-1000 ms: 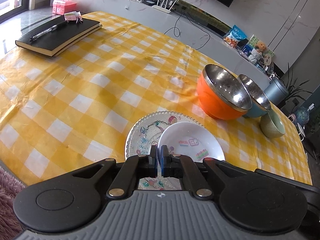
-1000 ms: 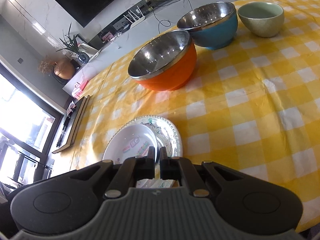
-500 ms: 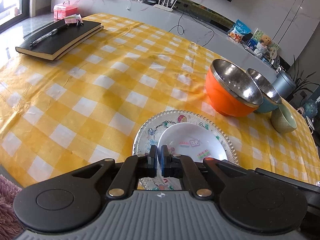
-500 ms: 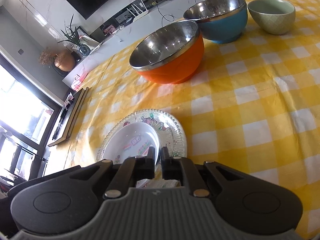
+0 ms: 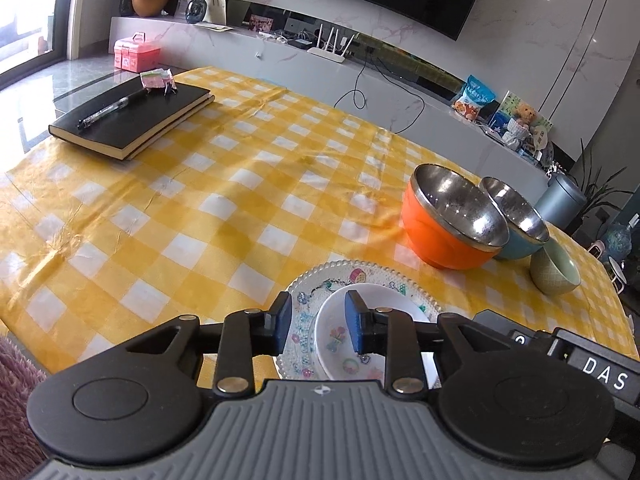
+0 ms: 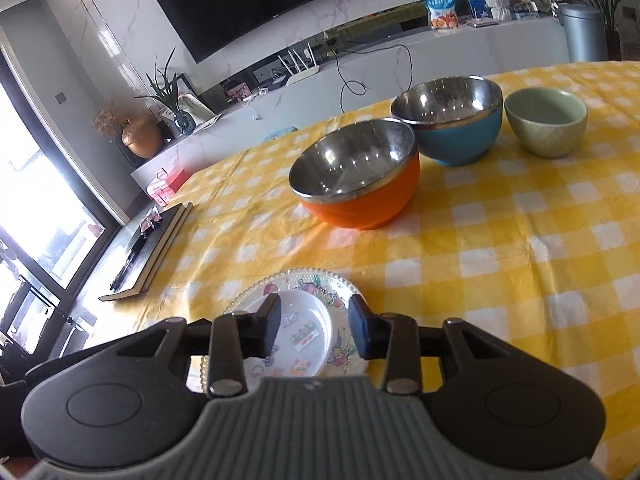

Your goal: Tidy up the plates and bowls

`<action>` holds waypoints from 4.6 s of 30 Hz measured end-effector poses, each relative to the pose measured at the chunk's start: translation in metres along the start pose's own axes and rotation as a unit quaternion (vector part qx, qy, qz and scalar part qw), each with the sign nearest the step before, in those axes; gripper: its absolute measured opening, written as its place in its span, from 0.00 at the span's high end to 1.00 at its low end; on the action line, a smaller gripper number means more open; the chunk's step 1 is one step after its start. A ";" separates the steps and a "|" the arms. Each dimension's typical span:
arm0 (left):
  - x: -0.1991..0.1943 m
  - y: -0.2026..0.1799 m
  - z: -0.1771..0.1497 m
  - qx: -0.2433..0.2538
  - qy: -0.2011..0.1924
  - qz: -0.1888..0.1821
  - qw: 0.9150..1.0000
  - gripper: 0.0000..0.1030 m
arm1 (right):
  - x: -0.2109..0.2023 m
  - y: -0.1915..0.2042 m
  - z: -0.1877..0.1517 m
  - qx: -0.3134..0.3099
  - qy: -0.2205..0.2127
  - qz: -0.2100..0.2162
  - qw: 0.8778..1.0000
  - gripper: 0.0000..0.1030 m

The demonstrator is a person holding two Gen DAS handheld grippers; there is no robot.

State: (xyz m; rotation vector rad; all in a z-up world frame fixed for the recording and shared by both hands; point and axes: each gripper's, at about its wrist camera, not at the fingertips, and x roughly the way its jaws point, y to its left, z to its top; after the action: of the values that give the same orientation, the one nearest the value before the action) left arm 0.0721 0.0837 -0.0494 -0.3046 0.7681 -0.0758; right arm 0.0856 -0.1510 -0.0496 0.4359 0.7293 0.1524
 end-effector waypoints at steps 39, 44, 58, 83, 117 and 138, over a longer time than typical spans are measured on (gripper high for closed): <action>0.120 -0.094 0.090 0.078 0.042 -0.029 0.996 0.46 | 0.084 -0.054 0.122 0.010 0.055 -0.065 0.996 0.54; 0.127 -0.095 0.088 0.085 0.042 -0.030 0.995 0.51 | 0.089 -0.057 0.119 0.017 0.055 -0.066 0.996 0.55; 0.128 -0.099 0.082 0.100 0.044 -0.019 0.994 0.88 | 0.088 -0.062 0.109 0.049 0.041 -0.047 0.997 0.84; 0.037 -0.116 0.055 0.102 0.019 -0.050 0.993 0.88 | -0.001 -0.064 0.093 0.082 0.016 -0.053 0.995 0.91; 0.003 -0.104 -0.026 0.031 0.115 -0.083 0.989 0.85 | -0.081 -0.101 0.020 0.172 0.008 -0.077 0.982 0.93; 0.016 -0.104 -0.028 0.040 0.112 -0.094 0.988 0.84 | -0.066 -0.104 0.018 0.171 0.022 -0.102 0.980 0.90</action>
State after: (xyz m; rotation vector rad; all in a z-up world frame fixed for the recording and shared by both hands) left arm 0.0685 -0.0249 -0.0476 -0.2949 0.9558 -0.3225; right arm 0.0476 -0.2693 -0.0432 0.6825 0.8421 -0.1601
